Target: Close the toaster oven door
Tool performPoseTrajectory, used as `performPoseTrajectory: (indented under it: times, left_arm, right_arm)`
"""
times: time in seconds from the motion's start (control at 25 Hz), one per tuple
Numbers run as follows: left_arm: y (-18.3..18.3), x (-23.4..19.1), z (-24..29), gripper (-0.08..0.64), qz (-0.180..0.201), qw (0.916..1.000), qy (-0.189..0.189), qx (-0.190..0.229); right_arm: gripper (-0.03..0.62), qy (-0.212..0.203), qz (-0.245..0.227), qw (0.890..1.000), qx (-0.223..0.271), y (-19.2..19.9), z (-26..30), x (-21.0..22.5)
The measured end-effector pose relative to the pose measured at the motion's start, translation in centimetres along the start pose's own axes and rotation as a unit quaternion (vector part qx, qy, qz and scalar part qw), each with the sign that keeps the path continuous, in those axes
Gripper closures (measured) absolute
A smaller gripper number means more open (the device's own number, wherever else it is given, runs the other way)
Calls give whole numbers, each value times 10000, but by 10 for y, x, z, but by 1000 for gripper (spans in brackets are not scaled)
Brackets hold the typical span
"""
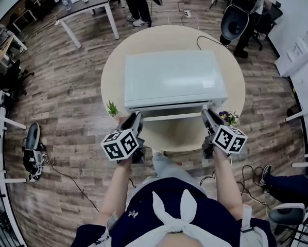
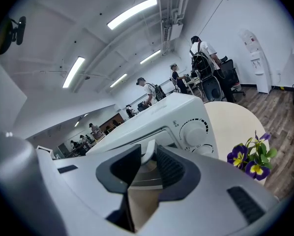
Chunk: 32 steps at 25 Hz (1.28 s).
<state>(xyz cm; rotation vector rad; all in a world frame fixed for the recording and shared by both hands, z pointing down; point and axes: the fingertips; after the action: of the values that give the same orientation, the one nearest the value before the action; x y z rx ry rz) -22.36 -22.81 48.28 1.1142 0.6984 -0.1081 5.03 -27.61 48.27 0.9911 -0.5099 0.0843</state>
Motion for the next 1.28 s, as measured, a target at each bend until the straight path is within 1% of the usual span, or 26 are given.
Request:
performPoseTrajectory:
  times: [0.4, 0.76, 0.84, 0.92, 1.04, 1.12, 1.28]
  left_arm:
    - [-8, -1, 2, 461, -9, 10000, 71, 8]
    - [-8, -1, 5, 460, 7, 9999, 162, 18]
    - [-8, 0, 6, 460, 113, 9996, 249, -2]
    - [-10, 1, 5, 460, 333, 9990, 304, -34]
    - [-13, 5, 4, 460, 753, 9967, 279, -99]
    - [-14, 6, 3, 460, 957, 9950, 262, -120]
    - [-18, 9, -4, 460, 1062, 9940, 263, 53]
  right_arm:
    - [486, 13, -13, 10000, 13, -5, 4, -2]
    - [483, 14, 7, 10000, 50, -8, 6, -1]
    - [480, 24, -43, 10000, 64, -6, 7, 0]
    - [479, 29, -154, 9998, 103, -7, 7, -2]
    - [479, 92, -450, 9987, 222, -9, 4, -6]
    - [477, 159, -687, 9970, 307, -9, 3, -8]
    - [459, 206, -1095, 9917, 640, -13, -5, -14]
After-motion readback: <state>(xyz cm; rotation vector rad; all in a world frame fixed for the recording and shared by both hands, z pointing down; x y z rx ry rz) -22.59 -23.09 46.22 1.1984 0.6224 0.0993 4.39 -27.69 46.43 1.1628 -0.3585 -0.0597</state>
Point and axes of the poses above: the fingertips, and each gripper's own axes: z forward along the fingers, x to its right, y out of its underside, and after that the axes turned 13 degrees about y, right-handed
